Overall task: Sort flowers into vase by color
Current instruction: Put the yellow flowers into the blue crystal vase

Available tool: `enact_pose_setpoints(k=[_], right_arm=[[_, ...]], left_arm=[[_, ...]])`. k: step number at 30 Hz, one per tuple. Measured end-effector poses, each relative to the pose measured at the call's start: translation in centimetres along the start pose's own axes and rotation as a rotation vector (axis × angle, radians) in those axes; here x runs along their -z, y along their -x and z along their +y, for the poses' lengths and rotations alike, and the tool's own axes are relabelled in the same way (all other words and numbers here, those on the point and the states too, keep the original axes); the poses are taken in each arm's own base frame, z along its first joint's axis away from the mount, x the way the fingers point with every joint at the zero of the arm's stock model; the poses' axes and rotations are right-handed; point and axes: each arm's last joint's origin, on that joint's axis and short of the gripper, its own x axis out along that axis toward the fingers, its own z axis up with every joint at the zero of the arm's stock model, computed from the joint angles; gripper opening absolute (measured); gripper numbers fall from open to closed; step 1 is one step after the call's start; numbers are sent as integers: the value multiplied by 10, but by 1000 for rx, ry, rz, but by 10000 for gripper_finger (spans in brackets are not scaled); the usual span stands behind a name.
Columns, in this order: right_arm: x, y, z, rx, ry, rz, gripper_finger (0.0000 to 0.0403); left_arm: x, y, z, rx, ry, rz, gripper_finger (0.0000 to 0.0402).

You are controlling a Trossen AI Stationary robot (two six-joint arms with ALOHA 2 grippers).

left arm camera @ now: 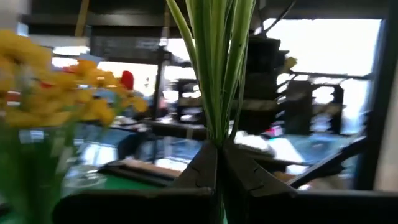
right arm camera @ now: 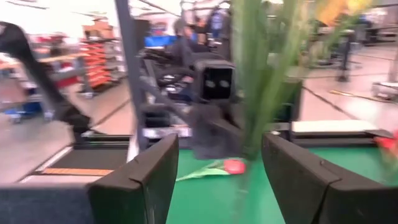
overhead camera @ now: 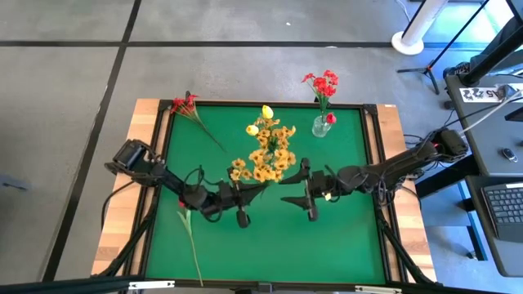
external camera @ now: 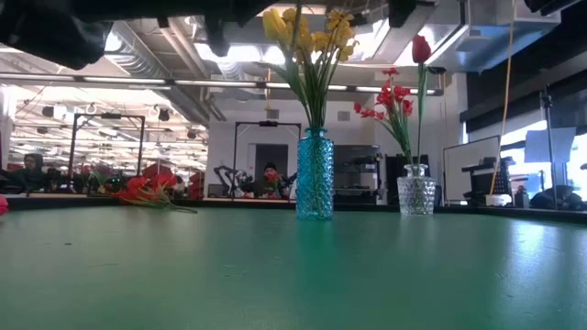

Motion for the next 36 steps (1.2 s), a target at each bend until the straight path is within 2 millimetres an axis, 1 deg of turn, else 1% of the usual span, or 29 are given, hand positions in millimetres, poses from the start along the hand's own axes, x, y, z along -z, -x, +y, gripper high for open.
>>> enact_pose_setpoints(k=[4,9,12,15,22,23,24,28,32,36], right_arm=[[3,-8,-4,59,2,8,227],[0,-15,-2,38,-24,0,225],[-3,-15,-1,34,-26,-7,209],[-3,-15,-1,26,-27,-9,167],[1,-15,-1,23,-17,32,28],[1,-15,-1,23,-14,35,17],[1,-15,-1,23,-10,36,12],[1,-15,-1,27,7,37,16],[0,-13,-2,46,39,54,8],[-9,-3,-5,113,66,76,6]], left_arm=[[-1,-9,-1,93,81,-5,0],[3,-19,-9,104,33,67,0],[2,-24,-13,103,17,89,0],[2,-24,-13,67,3,96,0],[4,-22,-14,26,-35,115,0],[5,-22,-14,22,-36,118,0],[5,-22,-14,16,-39,122,0],[5,-21,-14,15,-49,125,2],[4,-16,-19,-2,-162,136,19],[-2,-2,-29,-139,-291,165,52]])
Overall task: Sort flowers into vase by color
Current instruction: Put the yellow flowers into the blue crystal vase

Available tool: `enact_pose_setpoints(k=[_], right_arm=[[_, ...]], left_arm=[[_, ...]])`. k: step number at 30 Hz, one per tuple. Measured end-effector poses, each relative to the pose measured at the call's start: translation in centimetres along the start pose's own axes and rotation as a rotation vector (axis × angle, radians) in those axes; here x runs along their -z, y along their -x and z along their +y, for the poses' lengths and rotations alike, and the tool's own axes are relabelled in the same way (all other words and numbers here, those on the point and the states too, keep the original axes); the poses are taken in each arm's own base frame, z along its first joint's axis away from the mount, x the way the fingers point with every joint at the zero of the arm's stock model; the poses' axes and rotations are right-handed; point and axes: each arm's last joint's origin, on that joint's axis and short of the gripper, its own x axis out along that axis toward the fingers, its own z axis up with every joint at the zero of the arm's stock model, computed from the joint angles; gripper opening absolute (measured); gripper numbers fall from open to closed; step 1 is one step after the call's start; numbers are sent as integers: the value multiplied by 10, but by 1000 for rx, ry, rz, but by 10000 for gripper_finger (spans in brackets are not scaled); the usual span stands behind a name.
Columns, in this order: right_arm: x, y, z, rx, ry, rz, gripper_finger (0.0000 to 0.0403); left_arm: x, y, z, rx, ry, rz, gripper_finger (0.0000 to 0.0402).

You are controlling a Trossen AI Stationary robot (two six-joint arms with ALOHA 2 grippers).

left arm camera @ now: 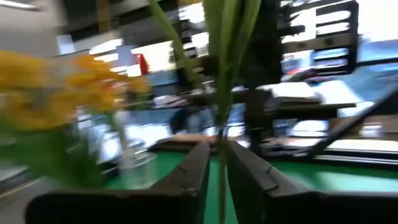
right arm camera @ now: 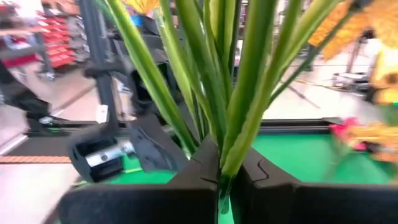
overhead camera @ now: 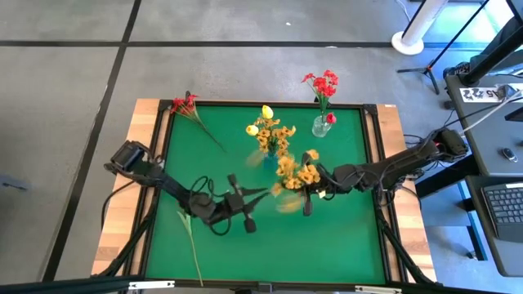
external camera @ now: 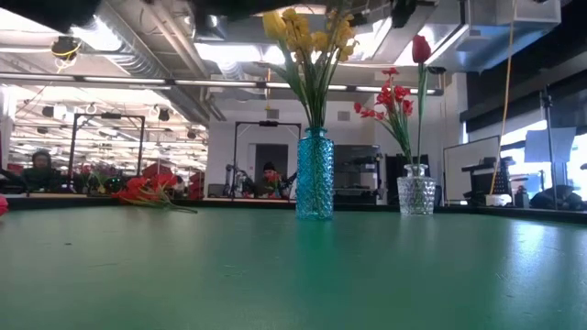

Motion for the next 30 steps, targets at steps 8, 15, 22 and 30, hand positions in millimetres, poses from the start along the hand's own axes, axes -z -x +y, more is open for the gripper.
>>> enact_pose_setpoints(k=[8,15,22,30], right_arm=[[-19,31,-1,199,117,31,5],[-17,32,-6,309,228,45,4],[1,32,-16,326,272,36,4],[19,39,-25,324,265,-53,4]], left_arm=[[-28,36,-4,-196,-50,72,99],[-25,35,-1,-200,53,72,99],[9,13,5,39,180,151,99],[34,-11,23,101,239,318,99]])
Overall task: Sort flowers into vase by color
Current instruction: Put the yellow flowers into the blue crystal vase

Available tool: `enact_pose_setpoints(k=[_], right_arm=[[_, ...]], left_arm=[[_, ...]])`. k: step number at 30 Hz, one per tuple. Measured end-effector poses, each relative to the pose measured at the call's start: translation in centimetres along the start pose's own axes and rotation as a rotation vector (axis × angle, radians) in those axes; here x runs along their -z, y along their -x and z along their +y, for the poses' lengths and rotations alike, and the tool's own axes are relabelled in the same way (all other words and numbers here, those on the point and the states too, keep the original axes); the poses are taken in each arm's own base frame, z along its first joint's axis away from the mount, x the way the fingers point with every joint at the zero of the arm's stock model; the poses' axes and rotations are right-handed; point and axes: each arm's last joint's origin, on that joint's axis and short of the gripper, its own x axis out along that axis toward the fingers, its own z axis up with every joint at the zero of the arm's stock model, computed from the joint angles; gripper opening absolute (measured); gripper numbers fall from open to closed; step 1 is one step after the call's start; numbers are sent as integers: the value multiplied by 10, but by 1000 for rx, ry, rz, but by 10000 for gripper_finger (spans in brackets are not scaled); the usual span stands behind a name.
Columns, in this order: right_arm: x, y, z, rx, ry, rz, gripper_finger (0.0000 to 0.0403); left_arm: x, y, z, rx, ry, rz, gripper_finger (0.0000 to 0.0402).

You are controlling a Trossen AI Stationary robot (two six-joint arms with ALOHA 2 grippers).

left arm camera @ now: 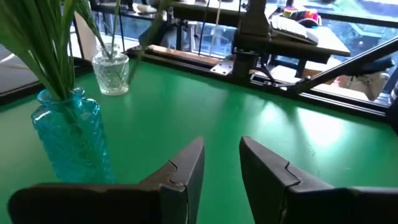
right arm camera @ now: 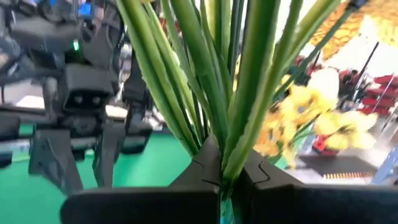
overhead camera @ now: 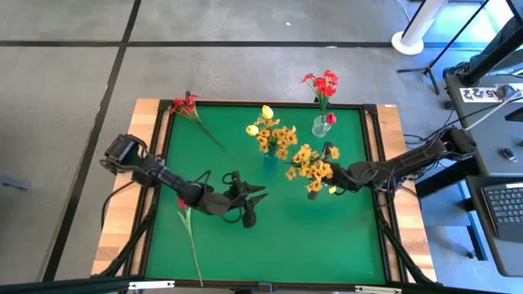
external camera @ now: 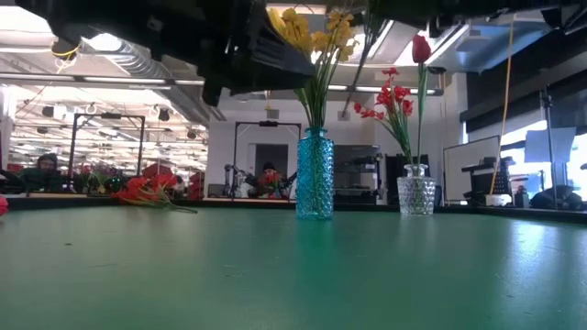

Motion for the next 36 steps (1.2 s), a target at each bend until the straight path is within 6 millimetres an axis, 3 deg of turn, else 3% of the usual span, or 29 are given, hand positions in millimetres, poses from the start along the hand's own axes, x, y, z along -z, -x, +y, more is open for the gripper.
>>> enact_pose_setpoints(k=[7,12,21,36], right_arm=[[3,-10,-17,15,-7,-76,4],[15,-23,-25,8,-25,-53,4],[30,-39,-30,33,-29,-70,4],[39,-41,-26,12,-5,-5,4]], left_arm=[[2,-13,11,117,53,95,98],[7,-19,21,155,95,201,98],[8,-20,22,152,95,213,98],[8,-20,22,143,93,209,98]])
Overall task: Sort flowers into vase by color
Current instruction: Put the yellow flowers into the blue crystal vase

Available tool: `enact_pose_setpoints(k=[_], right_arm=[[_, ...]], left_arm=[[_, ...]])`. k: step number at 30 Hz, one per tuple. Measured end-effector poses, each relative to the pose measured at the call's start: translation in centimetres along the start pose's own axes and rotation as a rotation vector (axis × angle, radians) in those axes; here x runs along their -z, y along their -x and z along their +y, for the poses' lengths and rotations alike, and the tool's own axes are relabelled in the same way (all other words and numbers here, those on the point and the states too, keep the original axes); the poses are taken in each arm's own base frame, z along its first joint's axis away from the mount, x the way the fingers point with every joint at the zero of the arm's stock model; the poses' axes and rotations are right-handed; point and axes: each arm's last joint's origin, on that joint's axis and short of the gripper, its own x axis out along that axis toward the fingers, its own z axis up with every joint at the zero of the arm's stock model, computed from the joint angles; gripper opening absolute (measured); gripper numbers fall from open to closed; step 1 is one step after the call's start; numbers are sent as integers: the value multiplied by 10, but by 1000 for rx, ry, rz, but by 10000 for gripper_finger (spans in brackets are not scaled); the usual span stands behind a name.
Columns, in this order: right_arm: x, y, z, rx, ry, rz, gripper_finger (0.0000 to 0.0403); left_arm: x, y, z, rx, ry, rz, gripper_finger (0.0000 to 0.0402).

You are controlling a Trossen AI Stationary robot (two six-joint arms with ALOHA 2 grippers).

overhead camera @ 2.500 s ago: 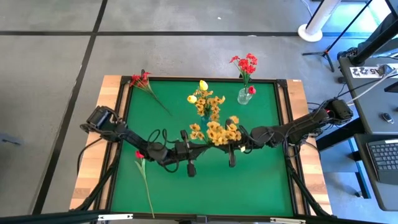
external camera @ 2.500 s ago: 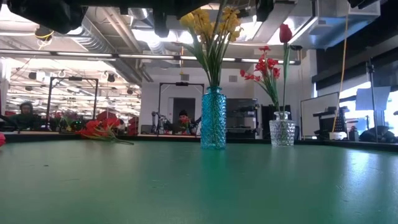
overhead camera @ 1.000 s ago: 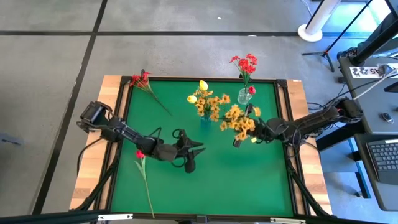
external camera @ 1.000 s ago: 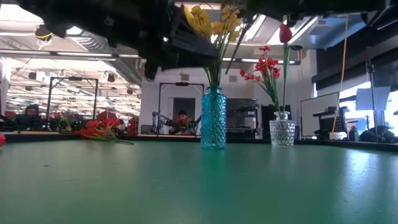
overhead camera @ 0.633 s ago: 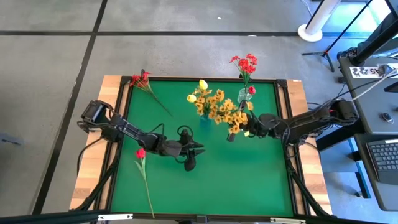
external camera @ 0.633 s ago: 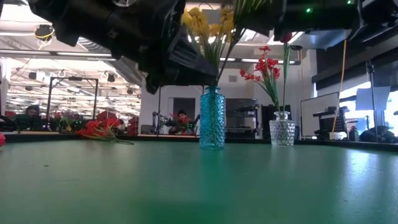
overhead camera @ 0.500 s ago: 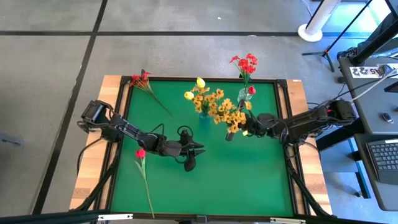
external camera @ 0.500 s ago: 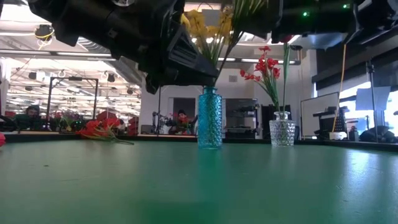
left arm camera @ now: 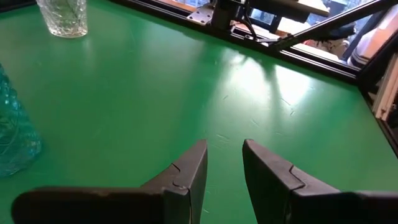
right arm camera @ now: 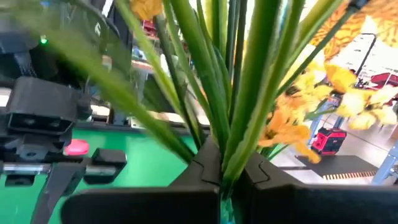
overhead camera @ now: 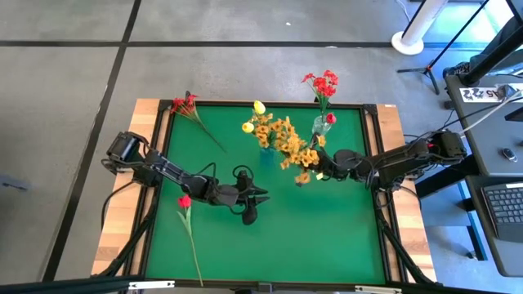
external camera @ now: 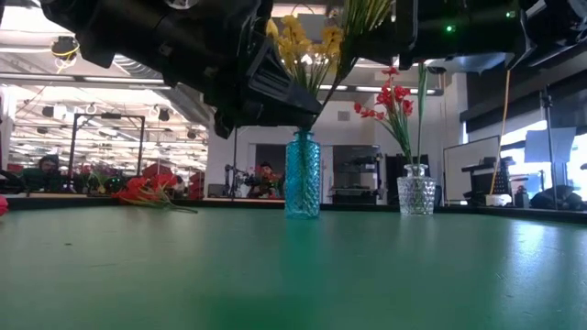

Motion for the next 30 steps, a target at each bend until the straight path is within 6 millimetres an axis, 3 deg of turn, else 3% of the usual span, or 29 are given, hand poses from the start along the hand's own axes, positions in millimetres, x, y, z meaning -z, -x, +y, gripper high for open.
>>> enact_pose_setpoints(k=[5,10,15,18,23,30], right_arm=[[2,0,1,-6,-8,23,4],[3,0,1,-7,-11,30,4],[3,0,1,-8,-16,30,4],[3,0,1,-8,-21,30,4],[3,0,1,-9,-22,29,4],[3,0,1,-16,-34,28,4]], left_arm=[[-5,2,3,-120,0,-64,98],[-25,17,11,-285,-1,-137,98],[-44,34,36,-441,-44,-95,98],[-49,33,56,-502,-63,-42,98],[-45,25,94,-451,-75,30,98],[-34,26,128,-164,-1,-37,110]])
